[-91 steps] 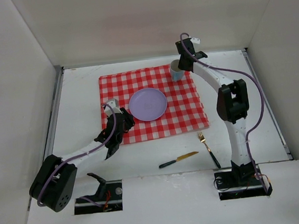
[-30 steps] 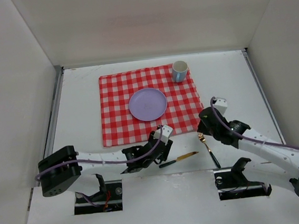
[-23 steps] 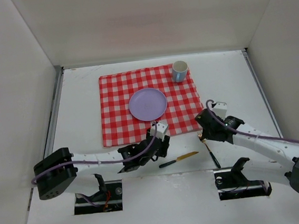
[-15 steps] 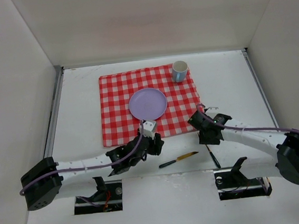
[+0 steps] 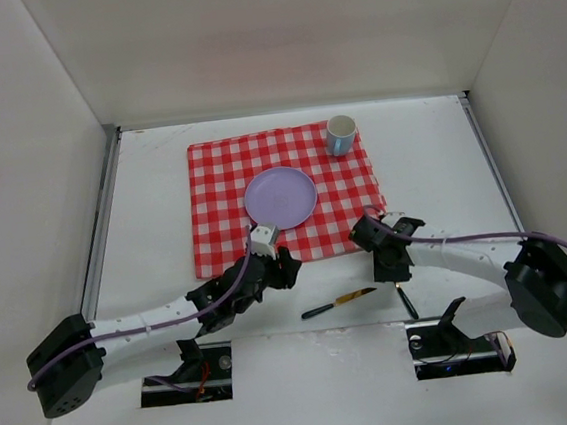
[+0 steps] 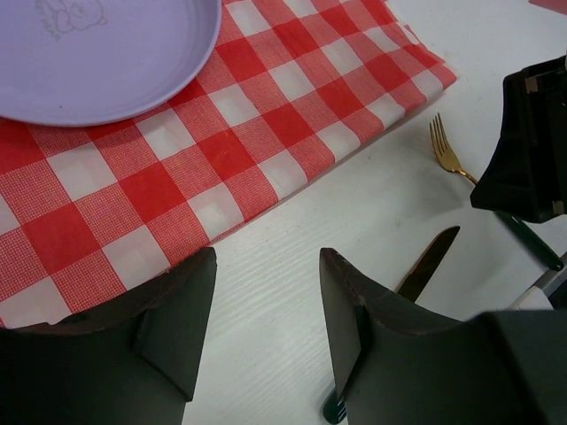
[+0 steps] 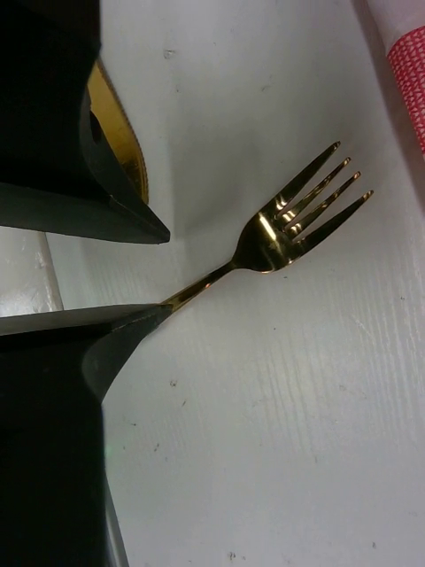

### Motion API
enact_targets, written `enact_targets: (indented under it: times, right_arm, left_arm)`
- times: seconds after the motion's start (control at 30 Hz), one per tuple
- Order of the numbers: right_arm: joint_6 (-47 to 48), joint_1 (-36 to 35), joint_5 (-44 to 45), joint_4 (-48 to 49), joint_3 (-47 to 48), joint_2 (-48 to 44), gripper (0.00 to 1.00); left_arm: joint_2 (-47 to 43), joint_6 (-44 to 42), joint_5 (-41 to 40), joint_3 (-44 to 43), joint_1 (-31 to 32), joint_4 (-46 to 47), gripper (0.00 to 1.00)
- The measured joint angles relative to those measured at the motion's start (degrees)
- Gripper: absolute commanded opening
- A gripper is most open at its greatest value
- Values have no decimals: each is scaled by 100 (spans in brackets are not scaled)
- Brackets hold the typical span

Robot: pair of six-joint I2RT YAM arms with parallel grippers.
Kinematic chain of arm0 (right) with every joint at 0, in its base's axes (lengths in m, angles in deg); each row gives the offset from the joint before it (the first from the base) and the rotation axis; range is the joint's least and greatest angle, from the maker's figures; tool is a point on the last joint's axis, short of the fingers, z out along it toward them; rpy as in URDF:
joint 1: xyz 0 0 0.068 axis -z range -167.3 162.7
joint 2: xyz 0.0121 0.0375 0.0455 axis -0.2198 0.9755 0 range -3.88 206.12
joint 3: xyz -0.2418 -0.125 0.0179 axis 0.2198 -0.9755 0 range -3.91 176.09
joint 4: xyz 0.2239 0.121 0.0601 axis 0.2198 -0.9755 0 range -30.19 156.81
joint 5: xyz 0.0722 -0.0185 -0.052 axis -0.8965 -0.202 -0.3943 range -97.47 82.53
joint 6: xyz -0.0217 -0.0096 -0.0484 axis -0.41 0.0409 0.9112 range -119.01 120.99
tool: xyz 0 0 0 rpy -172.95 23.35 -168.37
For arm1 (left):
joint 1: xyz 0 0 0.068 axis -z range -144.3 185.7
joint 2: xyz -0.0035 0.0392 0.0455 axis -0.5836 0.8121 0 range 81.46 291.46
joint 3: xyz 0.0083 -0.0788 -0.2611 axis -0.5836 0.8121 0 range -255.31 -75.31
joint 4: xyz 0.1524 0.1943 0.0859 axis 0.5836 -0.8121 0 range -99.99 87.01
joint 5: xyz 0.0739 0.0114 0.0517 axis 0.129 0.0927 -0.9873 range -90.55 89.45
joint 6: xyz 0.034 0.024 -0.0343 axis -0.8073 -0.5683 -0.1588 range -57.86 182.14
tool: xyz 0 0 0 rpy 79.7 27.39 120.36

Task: Set the dinner table for one person

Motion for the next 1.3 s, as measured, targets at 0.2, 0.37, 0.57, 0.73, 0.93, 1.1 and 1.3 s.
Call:
enact_targets:
  times: [0.2,0.37,0.57,0.73,0.93,1.1,1.3]
  right_arm:
    - [129,238,-37,87,0,9,40]
    - [286,470,-35,138,2,28,39]
    - [549,560,-63,162,17,258,36]
    - [739,640,-157,160,225,529,27]
    - [975,752,-372,195,389,769,15]
    - [1058,791,-551,227,407,761,7]
    - [1084,820,-682,308,407,754,24]
  left_arm:
    - [-4,50,101,7,-79,7,47]
    - [-157,85,140,13,-149,7,47]
    - [-258,92,177,15,-271,22,47]
    - [-345,98,267,92,-393,37,47]
    - [-535,136,350,208,-627,42,47]
    - [-555,205,470,295,-802,70,47]
    - [-619,289,590,382,-925,79,47]
